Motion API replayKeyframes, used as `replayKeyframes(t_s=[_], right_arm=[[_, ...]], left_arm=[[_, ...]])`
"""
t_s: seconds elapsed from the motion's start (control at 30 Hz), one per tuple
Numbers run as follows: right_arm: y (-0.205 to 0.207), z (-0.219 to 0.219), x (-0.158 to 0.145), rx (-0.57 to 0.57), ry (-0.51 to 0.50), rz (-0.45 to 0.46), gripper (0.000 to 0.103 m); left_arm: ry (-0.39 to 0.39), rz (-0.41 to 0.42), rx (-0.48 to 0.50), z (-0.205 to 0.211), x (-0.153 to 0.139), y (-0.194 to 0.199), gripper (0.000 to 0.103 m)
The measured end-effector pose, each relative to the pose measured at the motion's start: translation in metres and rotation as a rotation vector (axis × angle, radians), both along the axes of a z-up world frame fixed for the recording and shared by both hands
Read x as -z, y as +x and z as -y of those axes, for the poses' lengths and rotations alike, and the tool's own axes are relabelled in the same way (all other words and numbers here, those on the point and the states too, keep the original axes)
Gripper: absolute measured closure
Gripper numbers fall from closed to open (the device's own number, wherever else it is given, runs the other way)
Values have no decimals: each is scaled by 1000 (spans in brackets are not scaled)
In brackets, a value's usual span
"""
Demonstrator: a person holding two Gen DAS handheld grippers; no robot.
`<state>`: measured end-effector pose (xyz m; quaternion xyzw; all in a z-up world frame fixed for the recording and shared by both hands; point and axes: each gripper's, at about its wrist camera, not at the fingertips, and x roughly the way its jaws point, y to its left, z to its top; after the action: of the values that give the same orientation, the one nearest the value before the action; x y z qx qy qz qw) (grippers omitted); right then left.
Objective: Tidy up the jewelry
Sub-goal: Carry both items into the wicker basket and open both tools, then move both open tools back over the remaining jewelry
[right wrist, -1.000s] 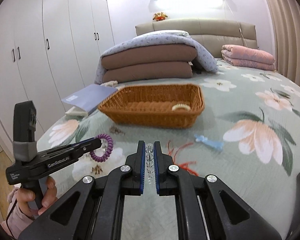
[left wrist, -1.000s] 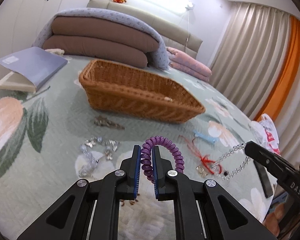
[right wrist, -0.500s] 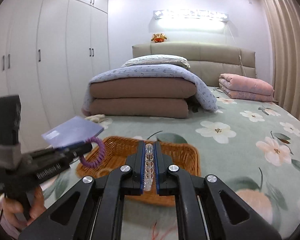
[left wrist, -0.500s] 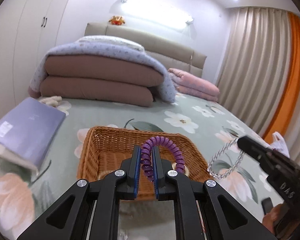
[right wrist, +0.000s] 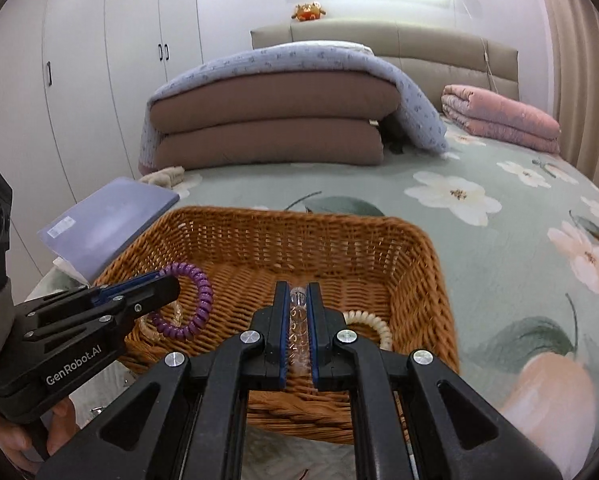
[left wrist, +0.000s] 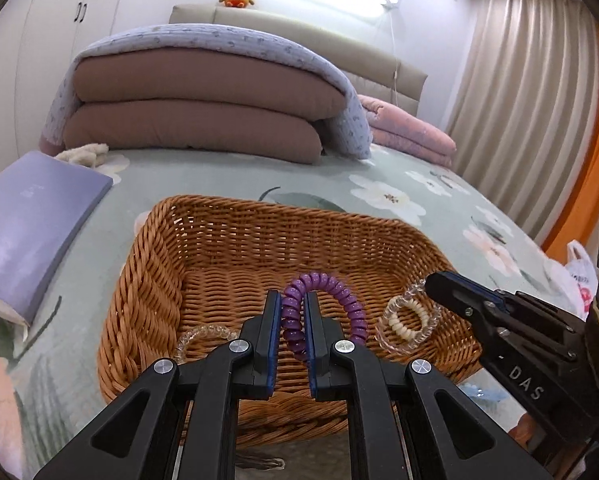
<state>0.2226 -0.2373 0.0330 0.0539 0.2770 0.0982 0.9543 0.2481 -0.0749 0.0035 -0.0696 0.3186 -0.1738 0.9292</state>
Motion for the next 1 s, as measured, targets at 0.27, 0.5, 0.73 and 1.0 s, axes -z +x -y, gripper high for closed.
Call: replayKeyframes(t_s=[0.27,0.5,0.73,1.0], right_arm=[[4,6,4,3,22,-19,94],[2,5,4,13,20,-10,93],[-3,8,1,0,41,9,83],[-9,2,-3,1,10,40,71]], left_arm=[[27,2,2,4,3,-1,92],[54,12,0,10,3,-2,91],[12,12,-2,4,0,-6,65],[34,94,-29,7,-10,-19,54]])
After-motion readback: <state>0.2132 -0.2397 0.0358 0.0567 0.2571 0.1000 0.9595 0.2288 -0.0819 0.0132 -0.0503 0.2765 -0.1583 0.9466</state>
